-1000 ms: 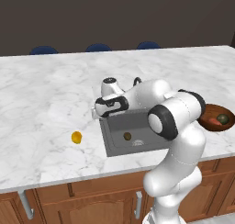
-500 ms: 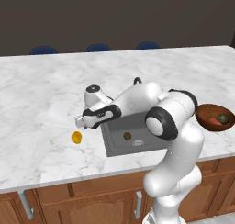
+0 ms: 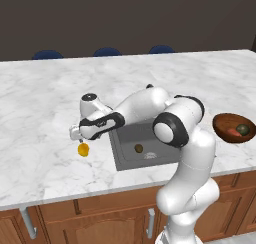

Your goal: There is a mixed pile of frozen fruits and vegetables on the counter. Locate all the frozen vegetables and place the items in a bowl on the counter. Take all the frozen fruits and defrost them in a running sink.

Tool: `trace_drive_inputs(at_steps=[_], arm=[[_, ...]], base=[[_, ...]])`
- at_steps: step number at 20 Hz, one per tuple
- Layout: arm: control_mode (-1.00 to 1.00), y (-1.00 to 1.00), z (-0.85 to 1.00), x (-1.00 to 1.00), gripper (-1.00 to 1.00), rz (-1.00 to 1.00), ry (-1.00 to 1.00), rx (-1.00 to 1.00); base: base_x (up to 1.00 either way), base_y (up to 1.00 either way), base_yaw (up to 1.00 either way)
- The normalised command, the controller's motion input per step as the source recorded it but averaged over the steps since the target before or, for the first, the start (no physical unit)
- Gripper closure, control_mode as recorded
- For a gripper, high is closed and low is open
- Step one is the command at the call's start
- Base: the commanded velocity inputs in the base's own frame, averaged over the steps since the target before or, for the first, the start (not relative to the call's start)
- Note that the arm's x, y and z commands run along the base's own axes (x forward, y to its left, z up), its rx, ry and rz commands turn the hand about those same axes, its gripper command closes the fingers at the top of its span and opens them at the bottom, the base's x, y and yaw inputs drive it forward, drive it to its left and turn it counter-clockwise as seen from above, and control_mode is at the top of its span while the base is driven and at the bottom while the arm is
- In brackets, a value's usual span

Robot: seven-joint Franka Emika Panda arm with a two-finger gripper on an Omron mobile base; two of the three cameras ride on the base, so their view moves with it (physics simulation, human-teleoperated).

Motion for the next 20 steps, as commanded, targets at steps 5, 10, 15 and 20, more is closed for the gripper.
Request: trace_drive_inputs(at_steps=[5, 10, 15, 20], arm=[[-1.00, 0.01, -0.14, -0.41, -1.00, -0.21, 0.05, 0.06], [-1.00, 0.17, -0.20, -0.06, -1.00, -0.08, 0.00, 0.00], [-1.00, 0.27, -0.16, 0.17, -1.00, 0.00, -0.01, 0.00], [-1.00, 0.27, -0.30, 0.08, -1.00, 0.00, 0.01, 0.00]], base=[[0.00, 0.00, 0.00], [0.00, 0.00, 0.00], [0.00, 0.00, 0.00], [0.00, 0.00, 0.00]])
